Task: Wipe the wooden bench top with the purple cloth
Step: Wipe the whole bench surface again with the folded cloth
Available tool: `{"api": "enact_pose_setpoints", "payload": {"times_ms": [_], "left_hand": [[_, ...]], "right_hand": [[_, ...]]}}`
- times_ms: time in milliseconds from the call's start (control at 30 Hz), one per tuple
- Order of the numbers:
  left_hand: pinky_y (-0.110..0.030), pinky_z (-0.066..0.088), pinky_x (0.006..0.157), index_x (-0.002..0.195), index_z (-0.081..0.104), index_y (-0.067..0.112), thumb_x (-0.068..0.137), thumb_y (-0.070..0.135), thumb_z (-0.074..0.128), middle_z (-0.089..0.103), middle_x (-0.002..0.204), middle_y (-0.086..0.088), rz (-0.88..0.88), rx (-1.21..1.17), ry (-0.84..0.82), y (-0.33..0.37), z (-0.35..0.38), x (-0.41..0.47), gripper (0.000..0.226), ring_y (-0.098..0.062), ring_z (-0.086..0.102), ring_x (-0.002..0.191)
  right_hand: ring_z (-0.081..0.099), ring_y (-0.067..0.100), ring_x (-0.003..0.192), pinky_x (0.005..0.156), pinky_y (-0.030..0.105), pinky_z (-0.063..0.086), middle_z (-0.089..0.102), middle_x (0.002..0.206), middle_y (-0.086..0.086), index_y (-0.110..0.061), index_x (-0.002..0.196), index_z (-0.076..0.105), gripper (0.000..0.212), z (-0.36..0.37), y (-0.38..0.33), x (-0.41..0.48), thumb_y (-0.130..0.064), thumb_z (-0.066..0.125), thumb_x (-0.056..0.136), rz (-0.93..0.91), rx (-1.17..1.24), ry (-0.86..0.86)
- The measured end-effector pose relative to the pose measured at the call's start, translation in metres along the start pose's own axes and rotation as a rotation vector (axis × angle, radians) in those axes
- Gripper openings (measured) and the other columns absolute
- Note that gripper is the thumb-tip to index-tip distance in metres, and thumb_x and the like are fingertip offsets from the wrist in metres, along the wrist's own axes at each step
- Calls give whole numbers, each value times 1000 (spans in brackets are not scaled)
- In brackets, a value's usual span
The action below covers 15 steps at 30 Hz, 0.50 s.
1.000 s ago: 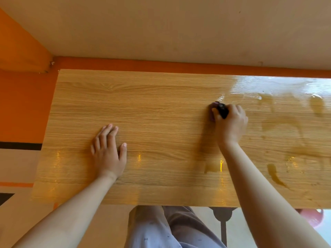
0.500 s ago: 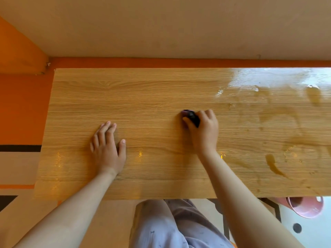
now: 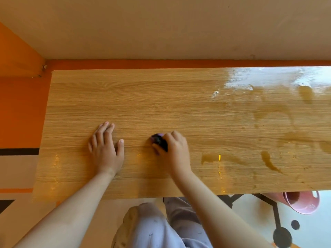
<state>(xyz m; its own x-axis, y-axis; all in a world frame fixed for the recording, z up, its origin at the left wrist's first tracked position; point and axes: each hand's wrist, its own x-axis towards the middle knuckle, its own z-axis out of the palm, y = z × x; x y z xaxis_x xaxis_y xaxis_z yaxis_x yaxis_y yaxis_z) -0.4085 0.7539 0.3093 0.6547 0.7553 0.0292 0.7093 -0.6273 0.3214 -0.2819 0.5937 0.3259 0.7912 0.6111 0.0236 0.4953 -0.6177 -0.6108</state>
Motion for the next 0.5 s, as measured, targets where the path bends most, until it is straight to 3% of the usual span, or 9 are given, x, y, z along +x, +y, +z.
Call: {"api": "enact_pose_setpoints", "payload": {"times_ms": [133,233,367,500], "left_hand": [[-50,27,105,132,50,11,85,37,42,44,145,-7,0,-10,9,1,0,2,54,-31,34,135],[-50,25,105,131,51,12,84,38,42,44,145,-7,-11,-12,14,0,1,2,54,-31,34,134],[-50,25,105,132,50,13,84,37,43,43,145,-7,-2,-22,21,-1,3,2,54,-31,34,134],[-49,24,106,133,49,13,85,35,46,42,146,-7,11,-26,29,-4,5,2,53,-31,33,135]], "right_hand": [[49,24,73,66,31,38,54,77,5,-7,76,58,29,-12,12,3,-28,77,74,-17,-2,16],[49,25,76,68,30,35,54,80,5,-8,79,60,25,-42,51,13,-29,74,78,129,-4,107],[53,28,81,70,40,44,56,87,8,-6,85,61,26,-87,105,11,-30,71,80,364,-28,257],[53,31,83,72,38,42,55,87,9,-5,85,58,26,-90,109,-5,-29,69,82,486,-40,337]]}}
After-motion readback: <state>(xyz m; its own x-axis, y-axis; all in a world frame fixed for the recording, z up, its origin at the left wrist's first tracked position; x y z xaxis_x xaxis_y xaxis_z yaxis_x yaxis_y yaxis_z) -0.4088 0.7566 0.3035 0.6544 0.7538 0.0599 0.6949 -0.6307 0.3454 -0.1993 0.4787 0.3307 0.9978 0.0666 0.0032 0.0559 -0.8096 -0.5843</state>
